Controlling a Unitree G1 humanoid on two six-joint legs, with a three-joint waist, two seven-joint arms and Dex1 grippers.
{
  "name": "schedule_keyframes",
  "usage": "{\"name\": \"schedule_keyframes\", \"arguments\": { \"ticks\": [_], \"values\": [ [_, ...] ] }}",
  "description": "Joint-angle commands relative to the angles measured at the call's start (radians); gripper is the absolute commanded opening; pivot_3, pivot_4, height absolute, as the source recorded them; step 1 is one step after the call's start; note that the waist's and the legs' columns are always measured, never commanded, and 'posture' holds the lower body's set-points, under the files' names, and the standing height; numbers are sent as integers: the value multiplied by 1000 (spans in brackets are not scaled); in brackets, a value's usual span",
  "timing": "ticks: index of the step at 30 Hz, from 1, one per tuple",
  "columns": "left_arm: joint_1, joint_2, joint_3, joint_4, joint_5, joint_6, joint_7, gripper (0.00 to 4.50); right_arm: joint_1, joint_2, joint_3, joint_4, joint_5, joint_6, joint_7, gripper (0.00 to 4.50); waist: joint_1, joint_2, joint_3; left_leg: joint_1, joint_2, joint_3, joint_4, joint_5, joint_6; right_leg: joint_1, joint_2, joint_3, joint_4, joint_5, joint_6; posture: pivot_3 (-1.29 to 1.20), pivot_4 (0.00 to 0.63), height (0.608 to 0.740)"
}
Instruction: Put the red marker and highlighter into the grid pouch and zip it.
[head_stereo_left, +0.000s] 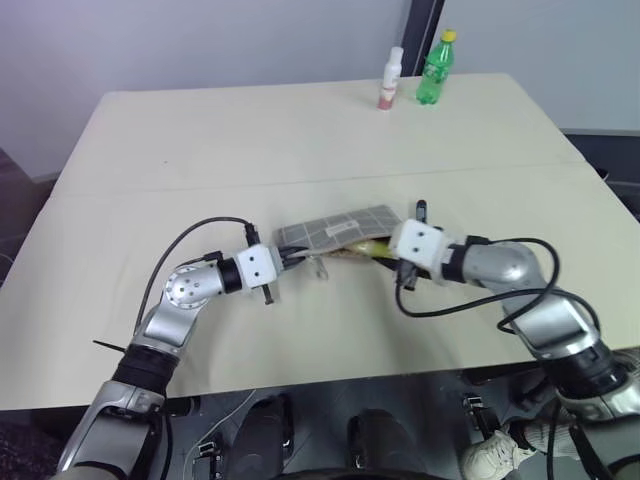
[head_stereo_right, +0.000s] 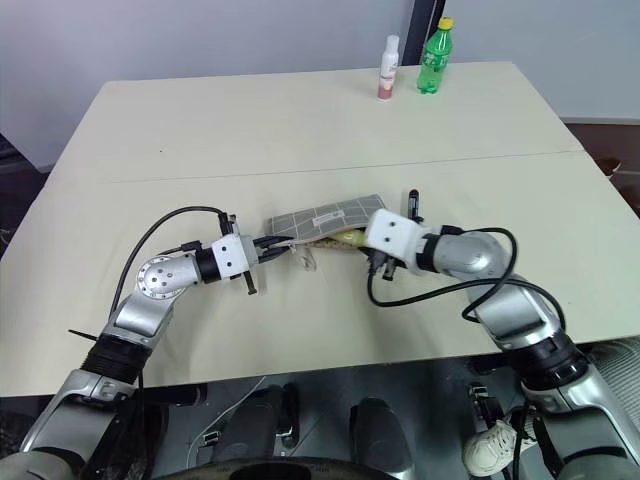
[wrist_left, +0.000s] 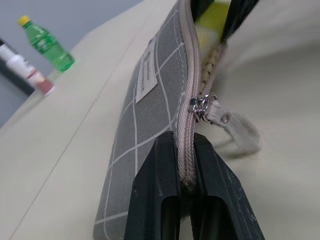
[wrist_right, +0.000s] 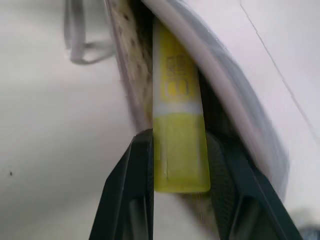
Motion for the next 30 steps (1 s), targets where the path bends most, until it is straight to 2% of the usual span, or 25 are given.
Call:
{"name": "schedule_keyframes", "arguments": {
  "ticks": [1,5,7,8,10,13,17,22,25,27,30],
  "values": [
    [-21,15,13,-43,-66,9,-63,0,-78,61,70,54,-97,-82,-25,872,-1,0,0,0,0,0,0,0,0,0,0,0,0,0,0,0,150,740],
    [-29,25,38,-34,-95,32,-83,0,-86,84,98,101,-163,-176,-40,872,7,0,0,0,0,0,0,0,0,0,0,0,0,0,0,0,150,740],
    [-30,25,52,-20,-92,32,-75,0,-67,81,77,104,-148,-212,-27,872,8,0,0,-1,0,0,1,0,0,0,0,0,0,0,0,0,150,740],
    [-30,25,59,-11,-84,27,-68,0,-56,82,59,99,-136,-218,-26,1886,7,0,0,-1,0,0,1,0,0,0,0,0,0,0,0,0,150,740],
    [-23,27,70,3,-74,17,-55,0,-39,79,22,89,-112,-254,-29,2878,6,0,0,-1,0,0,2,0,0,0,0,0,0,0,0,0,150,740],
    [-3,27,93,2,-105,21,-49,0,-15,118,-81,-7,49,-172,12,4318,3,0,0,0,0,0,2,0,0,1,0,0,1,0,0,0,150,740],
    [23,37,112,-1,-105,29,-39,0,42,127,-198,-189,294,63,73,4427,2,0,0,0,1,-1,2,0,0,1,1,-1,1,0,0,0,150,740],
    [47,38,116,-3,-89,23,-17,0,229,109,-422,-374,507,296,6,4427,10,-1,0,0,1,-2,1,0,0,3,-1,-2,-1,0,0,0,150,740],
    [53,29,117,1,-63,19,16,0,303,131,-525,-392,491,315,-113,4427,4,-1,0,0,0,-2,1,0,0,3,-2,-2,-1,0,0,0,150,740],
    [45,22,117,20,-32,17,58,0,343,121,-540,-337,370,311,-239,4427,3,-1,0,1,0,-2,1,0,0,3,-2,-2,0,1,-1,0,150,740],
    [30,8,115,43,2,-6,100,0,359,165,-553,-252,315,311,-355,4427,3,-1,0,1,0,-2,1,0,0,3,-1,-2,0,1,-1,0,150,740]
  ]
}}
